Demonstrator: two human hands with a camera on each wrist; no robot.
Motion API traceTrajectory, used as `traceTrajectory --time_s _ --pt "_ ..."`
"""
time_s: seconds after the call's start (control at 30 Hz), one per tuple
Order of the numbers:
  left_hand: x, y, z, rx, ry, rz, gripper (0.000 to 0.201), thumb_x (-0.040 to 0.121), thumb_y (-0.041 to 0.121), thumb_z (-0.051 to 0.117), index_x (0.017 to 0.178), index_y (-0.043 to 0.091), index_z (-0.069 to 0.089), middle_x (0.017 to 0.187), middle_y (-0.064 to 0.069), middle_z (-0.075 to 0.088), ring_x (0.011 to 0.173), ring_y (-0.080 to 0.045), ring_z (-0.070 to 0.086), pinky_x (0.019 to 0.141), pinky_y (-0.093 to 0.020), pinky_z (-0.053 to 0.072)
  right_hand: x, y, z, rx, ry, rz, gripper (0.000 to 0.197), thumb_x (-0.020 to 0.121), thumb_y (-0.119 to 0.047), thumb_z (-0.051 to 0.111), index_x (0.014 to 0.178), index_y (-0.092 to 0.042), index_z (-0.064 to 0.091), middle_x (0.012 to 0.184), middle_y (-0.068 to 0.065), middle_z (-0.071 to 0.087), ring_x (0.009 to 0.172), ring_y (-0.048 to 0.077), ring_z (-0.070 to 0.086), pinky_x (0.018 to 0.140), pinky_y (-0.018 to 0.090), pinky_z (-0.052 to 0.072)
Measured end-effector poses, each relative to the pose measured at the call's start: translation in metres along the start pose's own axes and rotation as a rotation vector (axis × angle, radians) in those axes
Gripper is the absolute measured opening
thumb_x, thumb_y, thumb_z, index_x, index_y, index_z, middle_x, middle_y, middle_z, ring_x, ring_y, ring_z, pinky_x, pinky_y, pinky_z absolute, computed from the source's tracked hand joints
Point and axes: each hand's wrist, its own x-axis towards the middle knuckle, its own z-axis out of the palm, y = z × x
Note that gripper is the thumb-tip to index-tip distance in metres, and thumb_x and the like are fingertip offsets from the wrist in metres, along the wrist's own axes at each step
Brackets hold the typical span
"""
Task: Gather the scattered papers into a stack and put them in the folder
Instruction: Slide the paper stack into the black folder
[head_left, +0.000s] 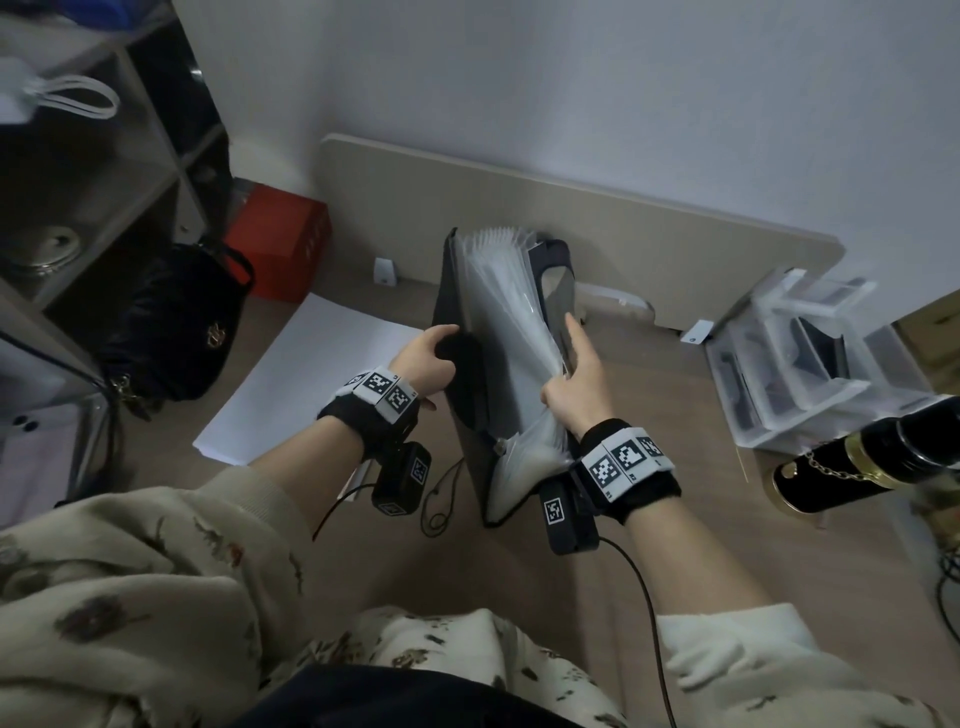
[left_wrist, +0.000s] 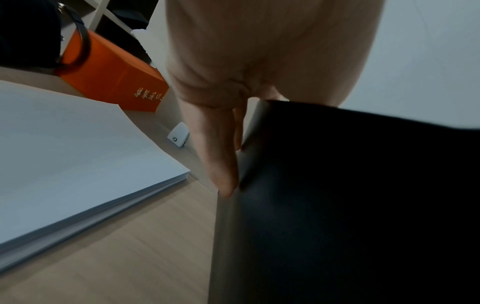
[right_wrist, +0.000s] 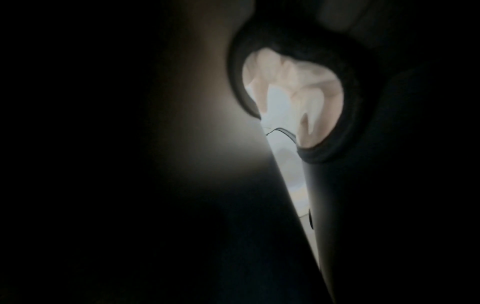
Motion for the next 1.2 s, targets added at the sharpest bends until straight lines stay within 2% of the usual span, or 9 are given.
traceTrajectory --time_s 0.17,0.23,0.3,0.4,0.53,0.67,0.73,1.1,1.2 --pt "0.003 -0.005 0.002 -0.052 0.088 0.127 0.060 0.081 0.002 0.045 0.133 0.032 0.050 0.117 -0.007 0.061 0.091 -0.025 0.064 0.069 -0.039 0.060 -0.006 -0.006 0.008 -0.061 -0.011 -0.071 0.091 0.064 -0.006 0.042 0.141 -0.050 0.025 0.138 -0.004 0.053 0.110 0.026 0.059 0.098 0.039 0.049" --pt "0.004 -0.007 -0.001 -0.049 0.144 0.203 0.059 0.080 -0.003 0.047 0.132 0.024 0.053 0.126 -0.006 0.058 0.101 -0.028 0.063 0.084 -0.043 0.056 -0.005 -0.008 0.006 -0.122 0.010 -0.080 0.087 0.069 -0.002 0.043 0.143 -0.045 0.029 0.142 -0.004 0.049 0.121 0.024 0.053 0.104 0.033 0.043" --pt "0.008 -0.012 -0.006 0.028 0.203 0.235 0.057 0.080 -0.002 0.050 0.132 0.021 0.054 0.135 -0.005 0.051 0.117 -0.027 0.056 0.097 -0.034 0.048 -0.002 -0.009 0.005 -0.147 0.032 -0.097 0.086 0.070 -0.001 0.043 0.144 -0.043 0.031 0.143 -0.004 0.048 0.126 0.025 0.049 0.107 0.033 0.040" --pt "0.014 -0.021 -0.012 0.102 0.234 0.167 0.054 0.085 0.003 0.052 0.133 0.026 0.052 0.141 -0.003 0.047 0.130 -0.021 0.045 0.094 -0.025 0.038 0.001 -0.009 0.003 -0.154 0.074 -0.106 0.087 0.067 -0.002 0.041 0.144 -0.043 0.031 0.141 -0.001 0.051 0.119 0.027 0.054 0.104 0.035 0.043" --pt "0.016 -0.022 -0.010 0.109 0.202 0.189 0.050 0.087 0.006 0.053 0.134 0.022 0.050 0.137 -0.006 0.051 0.125 -0.022 0.048 0.094 -0.027 0.040 0.001 -0.010 0.004 -0.169 0.076 -0.107 0.084 0.073 0.006 0.043 0.146 -0.035 0.034 0.141 0.001 0.050 0.127 0.023 0.048 0.101 0.018 0.032" --pt "0.015 -0.017 -0.008 0.115 0.196 0.243 0.048 0.088 0.011 0.055 0.135 0.019 0.050 0.138 -0.006 0.049 0.124 -0.021 0.048 0.101 -0.031 0.040 0.002 -0.011 0.012 -0.216 0.074 -0.126 0.083 0.073 0.001 0.044 0.145 -0.038 0.033 0.139 0.004 0.052 0.127 0.028 0.048 0.107 0.033 0.039" --pt "0.017 -0.019 -0.010 0.076 0.177 0.253 0.045 0.089 0.013 0.056 0.133 0.018 0.052 0.139 -0.005 0.049 0.123 -0.021 0.051 0.104 -0.033 0.041 0.002 -0.013 0.016 -0.221 0.071 -0.128 0.082 0.074 0.001 0.044 0.145 -0.038 0.033 0.138 0.005 0.052 0.126 0.028 0.048 0.106 0.033 0.040" --pt "0.024 -0.026 -0.020 -0.196 0.198 0.318 0.035 0.087 0.015 0.059 0.121 0.022 0.061 0.128 0.001 0.054 0.103 -0.013 0.063 0.089 -0.032 0.054 0.009 -0.018 0.029 -0.233 0.094 -0.112 0.081 0.074 0.004 0.046 0.145 -0.033 0.036 0.135 0.007 0.055 0.122 0.027 0.052 0.106 0.032 0.040" --pt "0.026 -0.032 -0.029 -0.230 0.247 0.250 0.034 0.090 0.016 0.057 0.123 0.020 0.059 0.126 0.001 0.057 0.101 -0.012 0.062 0.076 -0.019 0.050 0.009 -0.021 0.031 -0.242 0.094 -0.109 0.080 0.075 0.006 0.046 0.146 -0.032 0.035 0.134 0.007 0.055 0.120 0.027 0.053 0.103 0.029 0.040"
